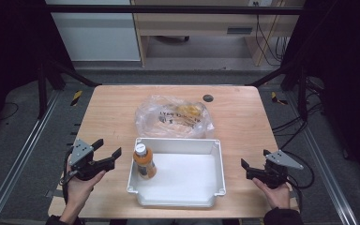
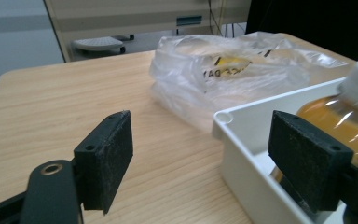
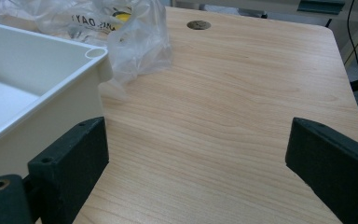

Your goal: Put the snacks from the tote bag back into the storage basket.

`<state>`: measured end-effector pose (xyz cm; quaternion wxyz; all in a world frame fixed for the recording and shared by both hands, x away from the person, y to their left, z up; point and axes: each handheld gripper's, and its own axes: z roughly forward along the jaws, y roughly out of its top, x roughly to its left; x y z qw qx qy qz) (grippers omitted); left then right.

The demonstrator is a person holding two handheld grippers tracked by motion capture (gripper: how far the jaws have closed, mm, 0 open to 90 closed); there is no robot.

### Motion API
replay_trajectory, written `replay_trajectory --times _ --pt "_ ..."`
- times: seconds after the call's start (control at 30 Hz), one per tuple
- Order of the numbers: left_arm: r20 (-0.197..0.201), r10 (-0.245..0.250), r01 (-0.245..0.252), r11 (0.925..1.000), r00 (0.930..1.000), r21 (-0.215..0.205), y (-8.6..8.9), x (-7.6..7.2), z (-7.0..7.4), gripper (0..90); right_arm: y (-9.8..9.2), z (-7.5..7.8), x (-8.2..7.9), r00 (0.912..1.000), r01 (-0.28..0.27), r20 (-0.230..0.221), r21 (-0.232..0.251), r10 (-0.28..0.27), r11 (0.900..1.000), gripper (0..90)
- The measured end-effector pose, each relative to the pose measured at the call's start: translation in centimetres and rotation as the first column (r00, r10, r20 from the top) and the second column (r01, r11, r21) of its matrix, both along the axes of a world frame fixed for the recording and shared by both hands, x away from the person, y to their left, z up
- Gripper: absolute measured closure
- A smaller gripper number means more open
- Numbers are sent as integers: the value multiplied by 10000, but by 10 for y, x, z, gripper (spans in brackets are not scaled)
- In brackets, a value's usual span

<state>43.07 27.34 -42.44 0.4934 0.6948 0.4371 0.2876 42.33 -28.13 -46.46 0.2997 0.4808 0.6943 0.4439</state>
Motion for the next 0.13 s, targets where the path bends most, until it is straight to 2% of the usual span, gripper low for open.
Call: replay_trajectory --times 0.07,0.13 --pt "-242 44 -41 9999 9997 95 3 3 -7 215 0 0 0 10000 -28 11 -46 28 10000 62" --pt "-400 220 -205 9991 9990 364 5 8 -13 215 0 -1 0 10000 -25 -46 -39 25 10000 62"
